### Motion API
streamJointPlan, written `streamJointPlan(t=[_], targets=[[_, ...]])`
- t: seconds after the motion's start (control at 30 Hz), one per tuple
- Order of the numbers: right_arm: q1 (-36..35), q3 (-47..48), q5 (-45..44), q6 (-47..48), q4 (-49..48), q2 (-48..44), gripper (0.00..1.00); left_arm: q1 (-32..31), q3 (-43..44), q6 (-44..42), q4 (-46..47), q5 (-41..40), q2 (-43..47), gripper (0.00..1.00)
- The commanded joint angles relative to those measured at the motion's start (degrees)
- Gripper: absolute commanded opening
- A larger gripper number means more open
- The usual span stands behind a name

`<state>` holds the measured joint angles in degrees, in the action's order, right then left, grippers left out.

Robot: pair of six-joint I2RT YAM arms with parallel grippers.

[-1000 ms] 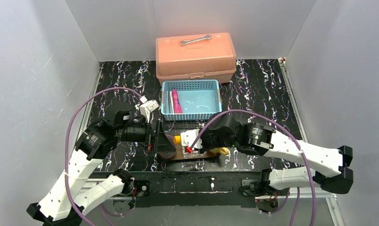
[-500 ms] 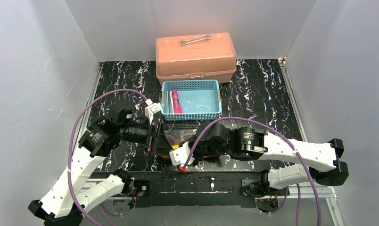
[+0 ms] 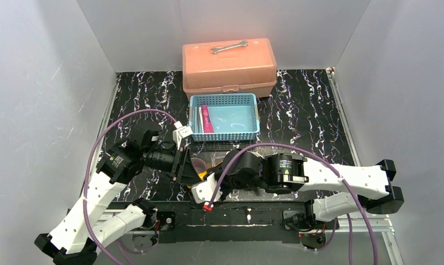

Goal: Prepare toiletry sets of a toothbrush and toothpaste on the tray

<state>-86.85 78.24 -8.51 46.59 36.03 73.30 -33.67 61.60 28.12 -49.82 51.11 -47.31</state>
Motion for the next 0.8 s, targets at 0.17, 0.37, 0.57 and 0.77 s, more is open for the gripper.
streamJointPlan(t=[0.17,0.37,0.57,0.77], targets=[[-2.3,4.1,-3.5,2.4,-2.4,1.2,0.25,-0.2,-2.0,-1.7,0.3,2.4,0.6,0.24],[-2.6,2.5,-4.0,1.8,-4.8,0.2,0.43,-0.2,-3.0,-2.0,1.8,2.3,1.9,0.0],[-2.6,-1.8,-4.2,-0.4,-9.4,-4.1,0.55,-0.2,-4.0,-2.7,2.6,-1.8,5.3,0.0],[-2.6,-4.0,-4.0,-4.4,-12.7,-7.5,0.61,-0.1,-6.4,-1.3,5.5,-5.7,9.1,0.0]])
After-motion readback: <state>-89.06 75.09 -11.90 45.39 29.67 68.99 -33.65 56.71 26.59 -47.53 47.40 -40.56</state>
